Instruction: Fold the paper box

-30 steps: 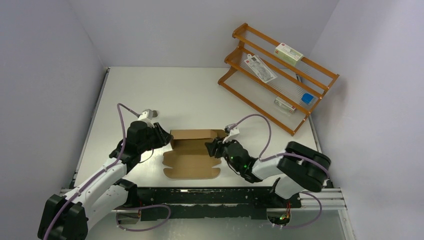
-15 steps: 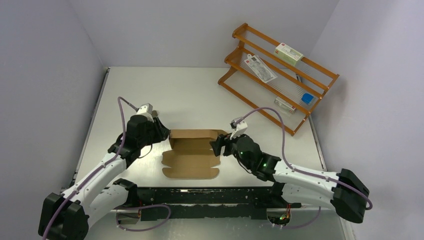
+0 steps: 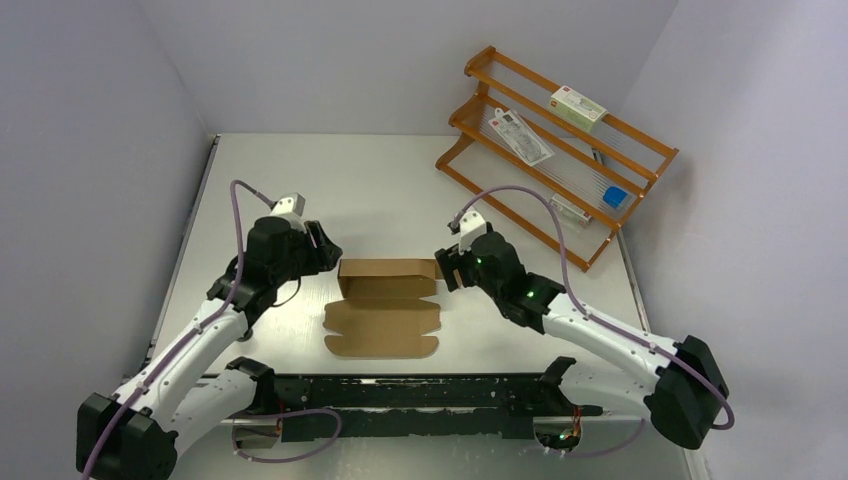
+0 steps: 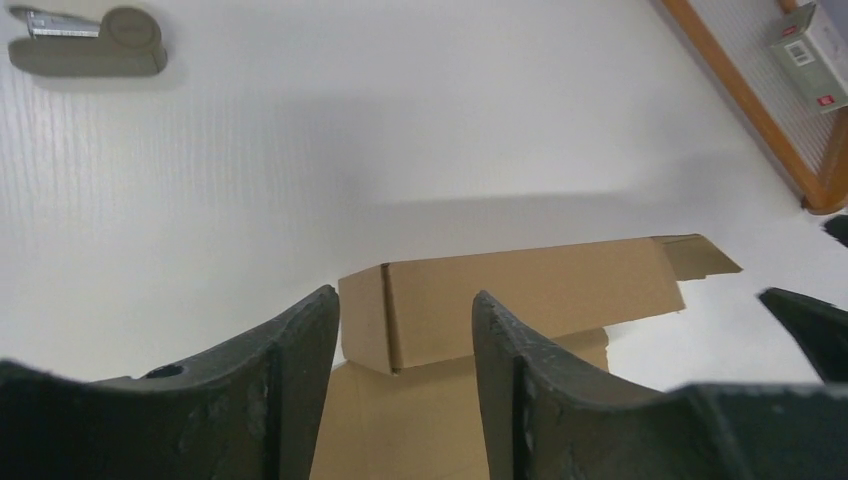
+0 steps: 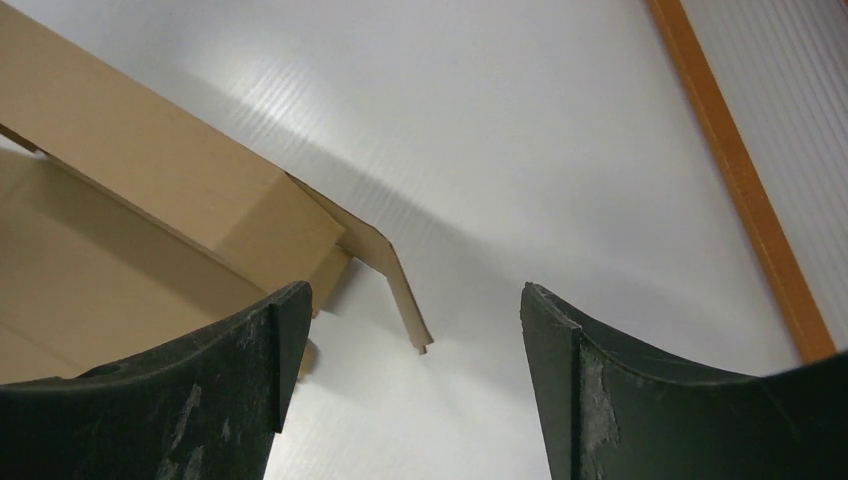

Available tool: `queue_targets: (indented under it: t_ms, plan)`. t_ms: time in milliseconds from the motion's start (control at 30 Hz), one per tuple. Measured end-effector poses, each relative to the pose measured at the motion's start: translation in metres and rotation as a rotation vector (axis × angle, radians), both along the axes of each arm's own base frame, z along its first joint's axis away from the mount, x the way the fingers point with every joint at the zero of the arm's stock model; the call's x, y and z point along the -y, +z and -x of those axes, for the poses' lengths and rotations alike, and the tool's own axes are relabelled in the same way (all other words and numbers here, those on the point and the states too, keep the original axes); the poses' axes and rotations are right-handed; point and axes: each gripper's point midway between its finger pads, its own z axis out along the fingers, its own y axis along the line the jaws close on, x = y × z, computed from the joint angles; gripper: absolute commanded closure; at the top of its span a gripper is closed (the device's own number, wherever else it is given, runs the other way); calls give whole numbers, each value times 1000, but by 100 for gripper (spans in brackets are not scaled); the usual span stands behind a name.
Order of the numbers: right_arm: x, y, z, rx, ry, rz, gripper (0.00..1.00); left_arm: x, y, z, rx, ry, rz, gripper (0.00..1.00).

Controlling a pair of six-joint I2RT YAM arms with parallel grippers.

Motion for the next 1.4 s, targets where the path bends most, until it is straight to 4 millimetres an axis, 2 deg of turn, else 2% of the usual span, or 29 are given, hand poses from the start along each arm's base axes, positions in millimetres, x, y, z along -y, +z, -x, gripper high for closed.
queue_targets:
  t_ms: [67,167,367,667,833,1000,1133,1233,1400]
  plan:
    - [2,-7,-5,-11,27,37,20,1,10,-1,17,-14,-2,39]
    - [2,-21,-11,-36,68,94,21,1,13,0,19,-26,-17,34]
    - [-5,-45,-18,-73,167,169,22,-1,3,4,-20,-30,-40,29]
    - [-28,-47,-29,-78,266,180,27,0,-22,1,-88,-30,-63,32]
    - [-36,-56,-30,-99,312,187,38,2,-35,-1,-115,-36,-69,37]
    - [-42,-67,-29,-133,346,191,56,6,-40,1,-127,-56,-58,41]
    - [-44,-77,-24,-176,359,183,62,9,-40,1,-126,-68,-50,44]
    - [-47,-78,-21,-196,360,160,71,11,-40,1,-122,-76,-40,46]
    - [-51,-78,-17,-229,337,110,79,16,-42,4,-127,-95,-13,50]
